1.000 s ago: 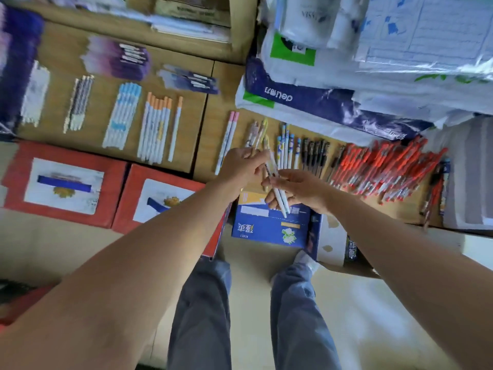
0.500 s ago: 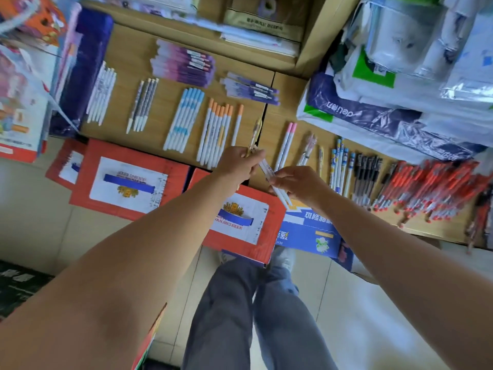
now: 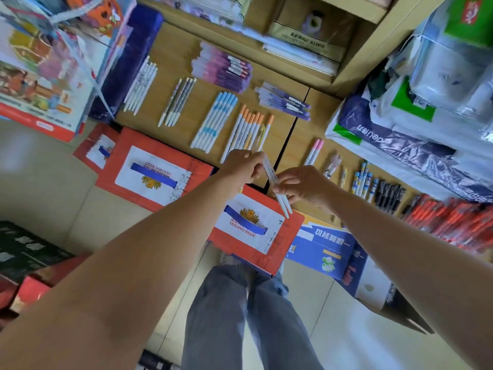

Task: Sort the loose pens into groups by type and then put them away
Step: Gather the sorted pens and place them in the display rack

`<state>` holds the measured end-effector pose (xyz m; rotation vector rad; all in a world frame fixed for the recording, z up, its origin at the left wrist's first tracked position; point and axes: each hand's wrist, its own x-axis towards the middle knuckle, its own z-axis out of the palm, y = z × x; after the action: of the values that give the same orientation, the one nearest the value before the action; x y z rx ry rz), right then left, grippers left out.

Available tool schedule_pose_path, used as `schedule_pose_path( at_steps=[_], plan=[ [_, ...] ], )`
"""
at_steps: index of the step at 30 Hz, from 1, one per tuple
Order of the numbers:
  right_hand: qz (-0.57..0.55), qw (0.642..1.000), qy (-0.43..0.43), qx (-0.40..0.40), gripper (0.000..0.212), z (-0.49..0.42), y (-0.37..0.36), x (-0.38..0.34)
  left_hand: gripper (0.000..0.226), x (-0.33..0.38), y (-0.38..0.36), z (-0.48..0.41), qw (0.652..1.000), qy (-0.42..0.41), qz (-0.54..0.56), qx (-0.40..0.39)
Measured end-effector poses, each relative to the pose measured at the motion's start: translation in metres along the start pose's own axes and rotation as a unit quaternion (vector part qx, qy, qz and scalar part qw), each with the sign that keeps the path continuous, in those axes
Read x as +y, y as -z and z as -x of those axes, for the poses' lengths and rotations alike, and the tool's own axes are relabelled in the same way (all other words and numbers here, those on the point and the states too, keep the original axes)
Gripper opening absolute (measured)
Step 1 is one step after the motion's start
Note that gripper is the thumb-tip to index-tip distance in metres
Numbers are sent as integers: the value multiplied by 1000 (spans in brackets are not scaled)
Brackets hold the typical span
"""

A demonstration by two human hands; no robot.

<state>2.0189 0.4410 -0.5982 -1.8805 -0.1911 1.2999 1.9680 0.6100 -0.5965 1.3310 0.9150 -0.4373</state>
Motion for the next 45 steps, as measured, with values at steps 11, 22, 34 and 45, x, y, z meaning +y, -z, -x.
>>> schedule_pose_path(
  at_steps=[11, 22, 34, 45],
  plan=[
    [-102, 991, -39, 75, 19, -52, -30, -58, 21, 0, 108, -22, 994, -48, -17, 95],
    [-135, 980, -78, 121, 22, -170, -153, -207, 30, 20, 304, -53, 977, -80, -126, 153],
    [-79, 965, -139, 206, 30, -284, -188, -216, 26, -17, 325, -71, 982, -70, -108, 137],
    [-45, 975, -132, 172, 18, -304, -179, -206, 19, -29, 323, -77, 984, -33, -38, 171]
  ],
)
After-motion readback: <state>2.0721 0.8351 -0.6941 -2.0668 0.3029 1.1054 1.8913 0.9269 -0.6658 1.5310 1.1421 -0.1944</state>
